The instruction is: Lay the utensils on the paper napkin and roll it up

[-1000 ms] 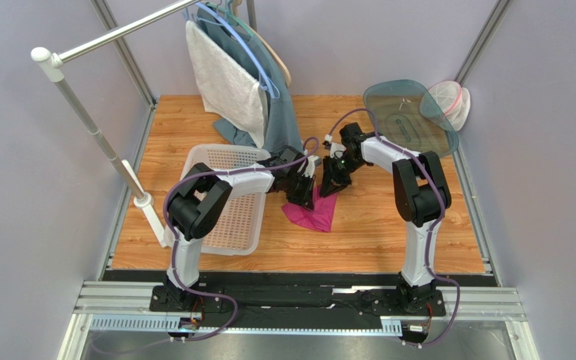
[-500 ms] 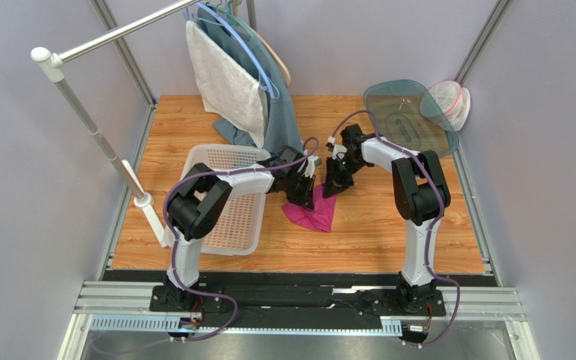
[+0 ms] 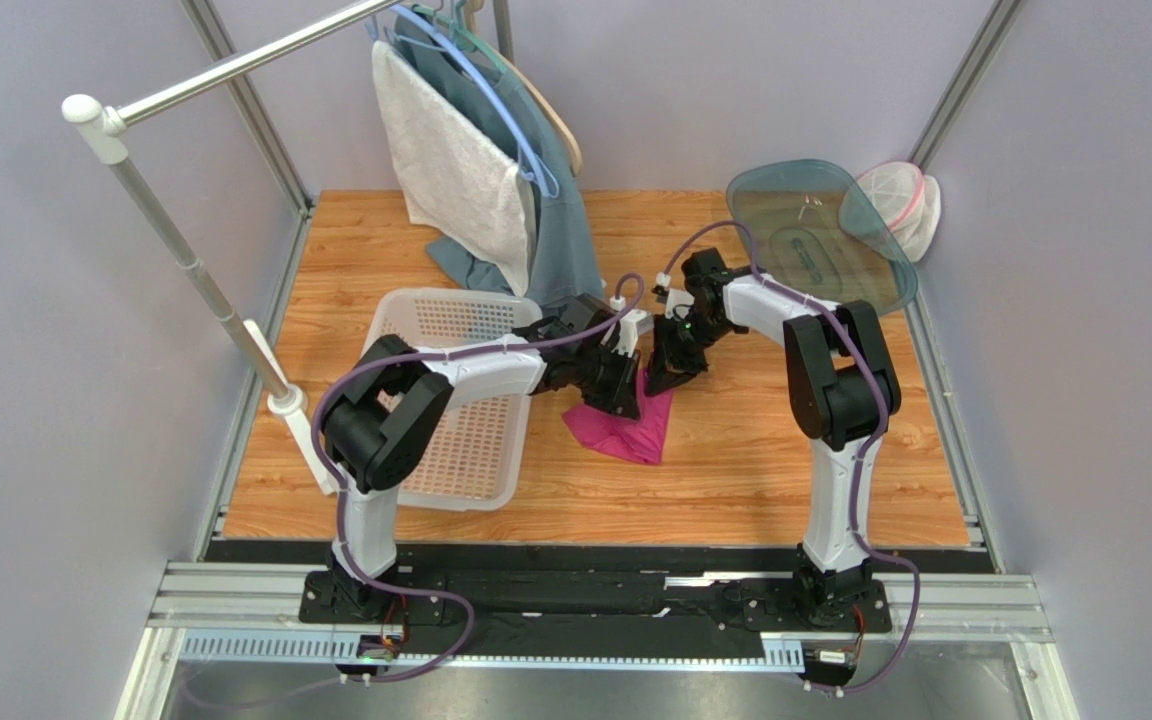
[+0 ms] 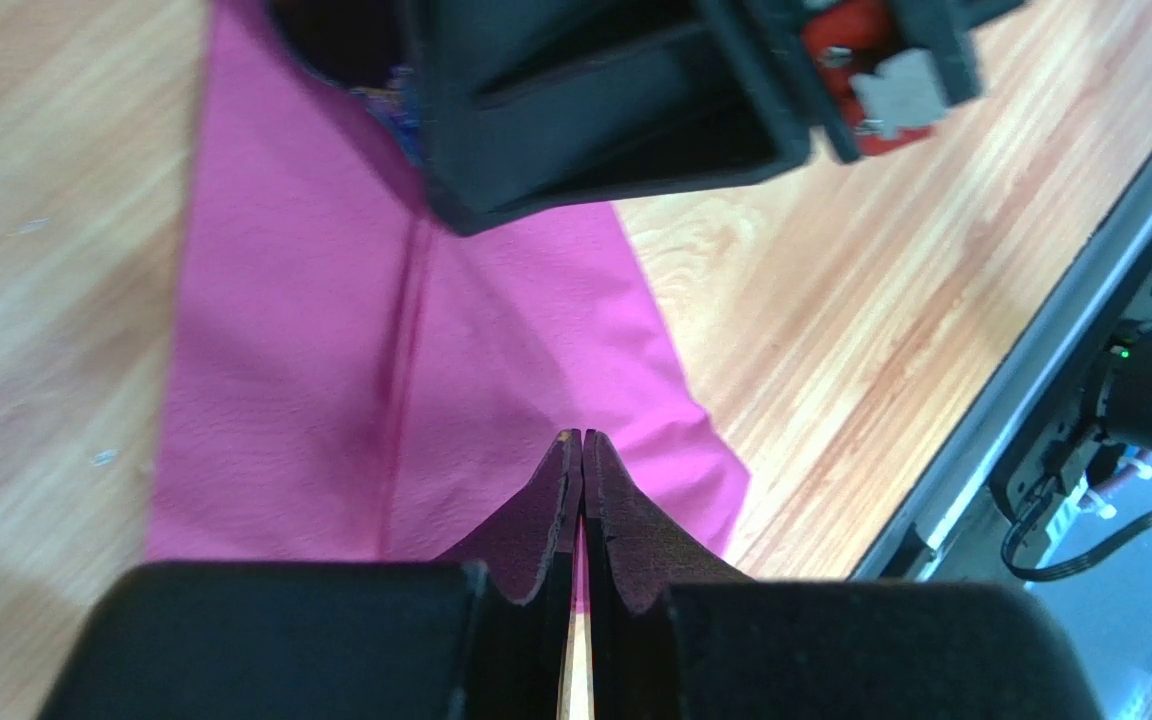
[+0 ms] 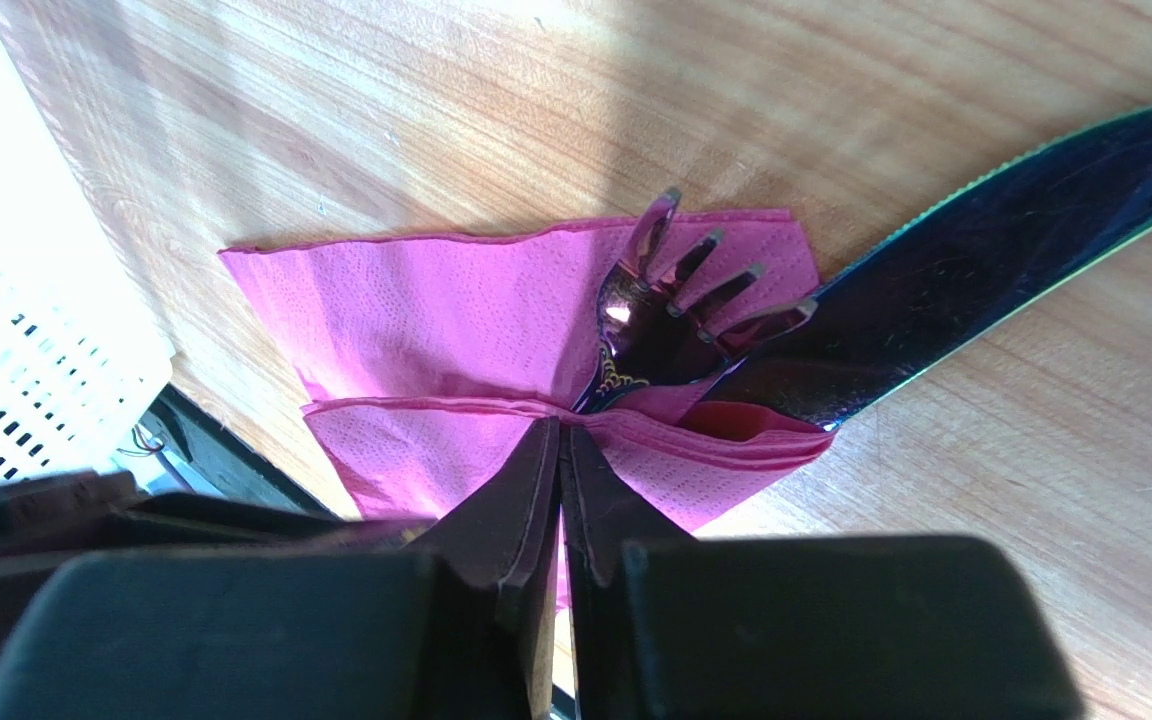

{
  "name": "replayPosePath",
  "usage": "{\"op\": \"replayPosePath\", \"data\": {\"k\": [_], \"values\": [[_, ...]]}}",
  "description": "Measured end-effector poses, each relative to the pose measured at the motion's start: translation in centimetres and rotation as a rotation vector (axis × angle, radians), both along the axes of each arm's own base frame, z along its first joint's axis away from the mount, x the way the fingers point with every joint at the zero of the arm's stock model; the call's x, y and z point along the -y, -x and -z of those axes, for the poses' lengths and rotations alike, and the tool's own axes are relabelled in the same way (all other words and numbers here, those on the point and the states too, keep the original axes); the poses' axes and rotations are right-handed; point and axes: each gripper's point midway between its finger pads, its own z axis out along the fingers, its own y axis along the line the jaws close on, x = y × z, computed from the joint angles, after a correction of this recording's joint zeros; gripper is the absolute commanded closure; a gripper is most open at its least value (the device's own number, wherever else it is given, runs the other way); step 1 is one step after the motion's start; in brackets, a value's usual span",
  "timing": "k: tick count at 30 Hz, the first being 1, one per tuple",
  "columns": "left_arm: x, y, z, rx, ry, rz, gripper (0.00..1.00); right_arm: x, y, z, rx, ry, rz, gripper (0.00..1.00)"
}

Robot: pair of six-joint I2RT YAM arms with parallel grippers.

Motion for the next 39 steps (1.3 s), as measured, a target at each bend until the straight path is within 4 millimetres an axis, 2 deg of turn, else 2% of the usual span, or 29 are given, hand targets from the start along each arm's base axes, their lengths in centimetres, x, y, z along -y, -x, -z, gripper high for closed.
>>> {"op": "replayPosePath", "data": {"k": [7, 11, 21, 28, 33, 39], "values": [[1.4, -0.2, 0.5, -0.007, 0.010, 0.007, 0.96, 0.0, 0.0, 0.0, -0.001, 0.000, 0.000, 0.93], [1.1, -0.5, 1.9, -0.033, -0.012, -0.014, 0.98, 0.0, 0.0, 0.0, 0.000, 0.002, 0.000, 0.93], [0.6, -0.8, 2.2, -0.068, 0.041, -0.032, 0.99, 0.0, 0.0, -0.1, 0.001, 0.005, -0.001, 0.92], [0.6, -0.7, 2.2, -0.074, 0.053, -0.033, 1.00, 0.0, -0.1, -0.2, 0.003, 0.011, -0.001, 0.79], [0.6, -0.8, 2.2, -0.090, 0.058, -0.041, 1.00, -0.2, -0.2, -0.3, -0.005, 0.003, 0.014, 0.79], [0.5, -0.8, 2.2, -0.099, 0.064, -0.043, 1.00, -0.6, 0.0, -0.5, -0.020, -0.005, 0.027, 0.83]]}}
